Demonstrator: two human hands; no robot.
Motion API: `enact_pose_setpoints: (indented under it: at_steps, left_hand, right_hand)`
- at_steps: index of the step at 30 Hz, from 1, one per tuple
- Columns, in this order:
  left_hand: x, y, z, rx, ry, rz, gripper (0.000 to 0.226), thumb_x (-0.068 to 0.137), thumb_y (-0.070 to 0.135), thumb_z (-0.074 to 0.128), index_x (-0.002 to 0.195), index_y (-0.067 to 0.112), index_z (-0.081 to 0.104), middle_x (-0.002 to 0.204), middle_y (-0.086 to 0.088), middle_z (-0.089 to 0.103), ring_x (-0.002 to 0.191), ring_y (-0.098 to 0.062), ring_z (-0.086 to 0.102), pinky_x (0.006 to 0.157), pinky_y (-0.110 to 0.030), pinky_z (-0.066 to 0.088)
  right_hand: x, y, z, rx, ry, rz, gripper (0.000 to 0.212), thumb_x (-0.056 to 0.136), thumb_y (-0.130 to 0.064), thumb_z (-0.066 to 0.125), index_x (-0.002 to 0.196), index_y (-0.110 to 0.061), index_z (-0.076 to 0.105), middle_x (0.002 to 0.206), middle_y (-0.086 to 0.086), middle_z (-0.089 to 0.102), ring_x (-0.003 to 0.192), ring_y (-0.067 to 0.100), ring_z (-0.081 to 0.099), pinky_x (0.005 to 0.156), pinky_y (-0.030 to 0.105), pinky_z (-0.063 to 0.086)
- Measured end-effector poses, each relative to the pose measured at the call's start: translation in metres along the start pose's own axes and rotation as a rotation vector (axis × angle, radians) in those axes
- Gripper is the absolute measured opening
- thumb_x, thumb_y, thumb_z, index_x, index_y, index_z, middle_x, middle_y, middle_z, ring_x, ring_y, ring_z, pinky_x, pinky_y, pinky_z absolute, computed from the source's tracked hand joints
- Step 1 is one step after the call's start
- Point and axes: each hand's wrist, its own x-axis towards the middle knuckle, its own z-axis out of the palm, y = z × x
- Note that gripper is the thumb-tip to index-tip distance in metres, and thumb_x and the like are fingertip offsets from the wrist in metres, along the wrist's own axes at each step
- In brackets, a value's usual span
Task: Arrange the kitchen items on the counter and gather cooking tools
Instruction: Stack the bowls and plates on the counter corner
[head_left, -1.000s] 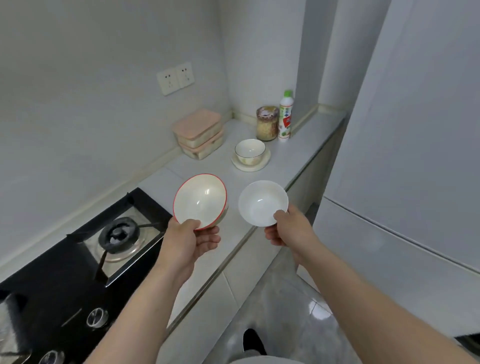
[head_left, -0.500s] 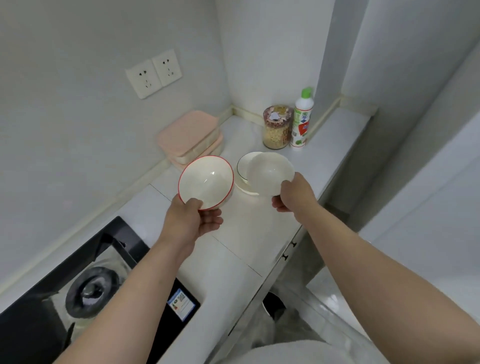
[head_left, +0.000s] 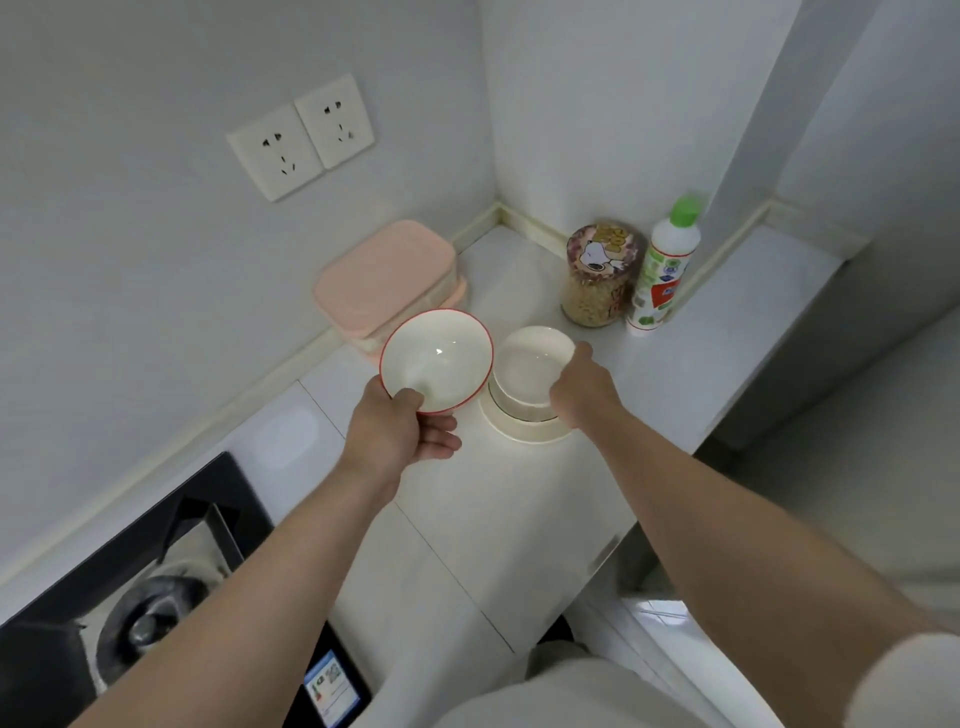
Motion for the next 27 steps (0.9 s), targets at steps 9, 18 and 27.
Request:
enact_pose_setpoints:
  at_steps: [9, 18, 27]
  left_hand:
    - [0.035, -0.002, 0.024, 0.033, 0.004, -0.060, 0.034, 0.093, 0.003, 0.031, 0.123, 0.008, 0.047, 0.081, -0.027, 0.066, 0.051, -0.032, 0.063, 0.048, -0.033, 0.055]
    - [0.059, -0.001, 0.048, 0.099, -0.045, -0.076, 0.041, 0.091, 0.000, 0.028, 0.126, 0.007, 0.048, 0.084, -0.027, 0.066, 0.050, -0.031, 0.063, 0.047, -0.030, 0.054]
    - [0.084, -0.011, 0.086, 0.091, -0.065, -0.200, 0.045, 0.086, -0.007, 0.020, 0.125, 0.006, 0.040, 0.077, -0.022, 0.053, 0.055, -0.025, 0.041, 0.045, -0.027, 0.039]
  right_hand:
    - [0.020, 0.012, 0.006, -0.132, -0.038, -0.036, 0.062, 0.096, -0.011, 0.046, 0.153, -0.017, 0.022, 0.136, 0.018, 0.054, 0.124, 0.036, 0.054, 0.095, 0.042, 0.048]
    - [0.029, 0.025, 0.011, -0.137, -0.009, -0.077, 0.064, 0.100, -0.021, 0.045, 0.157, -0.026, 0.017, 0.135, 0.015, 0.056, 0.123, 0.034, 0.055, 0.098, 0.043, 0.048]
    - [0.021, 0.047, 0.004, 0.099, 0.020, -0.106, 0.049, 0.106, -0.036, 0.025, 0.155, -0.029, 0.023, 0.125, 0.016, 0.063, 0.107, 0.037, 0.065, 0.086, 0.051, 0.058]
